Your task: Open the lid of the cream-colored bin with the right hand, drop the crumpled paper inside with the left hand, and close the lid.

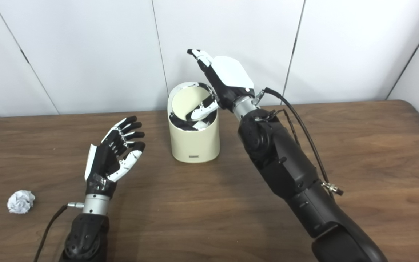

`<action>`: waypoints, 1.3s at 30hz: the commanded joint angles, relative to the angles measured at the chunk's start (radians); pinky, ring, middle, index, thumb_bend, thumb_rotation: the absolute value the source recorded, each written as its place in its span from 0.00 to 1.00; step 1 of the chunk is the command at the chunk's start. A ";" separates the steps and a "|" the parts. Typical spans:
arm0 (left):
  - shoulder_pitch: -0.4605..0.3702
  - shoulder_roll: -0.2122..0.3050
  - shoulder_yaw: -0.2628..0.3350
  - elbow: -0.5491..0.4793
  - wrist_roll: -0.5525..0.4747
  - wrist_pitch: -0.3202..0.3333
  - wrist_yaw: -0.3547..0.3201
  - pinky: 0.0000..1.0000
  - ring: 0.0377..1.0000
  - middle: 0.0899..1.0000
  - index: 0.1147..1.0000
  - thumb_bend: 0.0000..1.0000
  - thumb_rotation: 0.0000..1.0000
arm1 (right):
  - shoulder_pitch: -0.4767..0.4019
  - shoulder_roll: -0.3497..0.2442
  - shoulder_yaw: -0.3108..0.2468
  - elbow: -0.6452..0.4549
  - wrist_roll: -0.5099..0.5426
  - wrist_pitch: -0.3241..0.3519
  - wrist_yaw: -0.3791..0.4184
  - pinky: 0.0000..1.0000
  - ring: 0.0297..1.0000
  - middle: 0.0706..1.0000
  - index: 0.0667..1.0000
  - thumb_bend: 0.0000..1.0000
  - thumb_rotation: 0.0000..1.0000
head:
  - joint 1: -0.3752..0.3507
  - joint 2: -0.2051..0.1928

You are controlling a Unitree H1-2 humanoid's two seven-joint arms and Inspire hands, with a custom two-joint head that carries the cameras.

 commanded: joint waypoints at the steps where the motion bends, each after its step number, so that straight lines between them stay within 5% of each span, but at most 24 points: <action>1: -0.018 0.005 0.000 -0.016 -0.012 -0.027 0.001 0.59 0.71 0.78 0.81 0.58 0.32 | -0.013 0.019 -0.052 0.002 0.046 0.001 -0.017 0.72 0.88 0.96 0.95 0.89 0.21 | 0.001 0.001; 10: -0.019 0.009 0.001 -0.008 0.000 -0.033 0.006 0.58 0.70 0.77 0.81 0.59 0.33 | -0.038 0.134 -0.284 -0.024 0.336 0.024 -0.020 0.72 0.90 0.96 0.95 0.85 0.29 | -0.002 -0.001; 18: -0.019 0.006 0.000 -0.007 -0.001 -0.028 0.006 0.58 0.70 0.77 0.80 0.58 0.32 | -0.067 0.117 -0.345 -0.088 0.392 0.069 -0.031 0.77 0.87 0.92 0.94 0.85 0.36 | 0.000 0.000; 25: -0.020 0.005 -0.001 -0.012 -0.003 -0.030 0.005 0.58 0.70 0.77 0.81 0.58 0.32 | -0.057 0.124 -0.492 -0.104 0.591 0.127 -0.029 0.83 0.87 0.96 0.95 0.74 0.50 | 0.001 0.001; 30: -0.022 0.006 0.000 -0.011 -0.013 -0.028 -0.001 0.58 0.70 0.77 0.80 0.57 0.31 | 0.033 0.104 -0.492 -0.117 0.637 0.054 -0.015 0.83 0.87 0.97 0.95 0.63 0.54 | 0.004 0.000; 39: -0.025 0.013 0.001 -0.014 -0.006 -0.023 0.003 0.58 0.70 0.77 0.81 0.58 0.36 | 0.175 0.114 -0.478 -0.117 0.689 -0.071 -0.022 0.81 0.85 0.93 0.92 0.67 0.49 | 0.004 0.000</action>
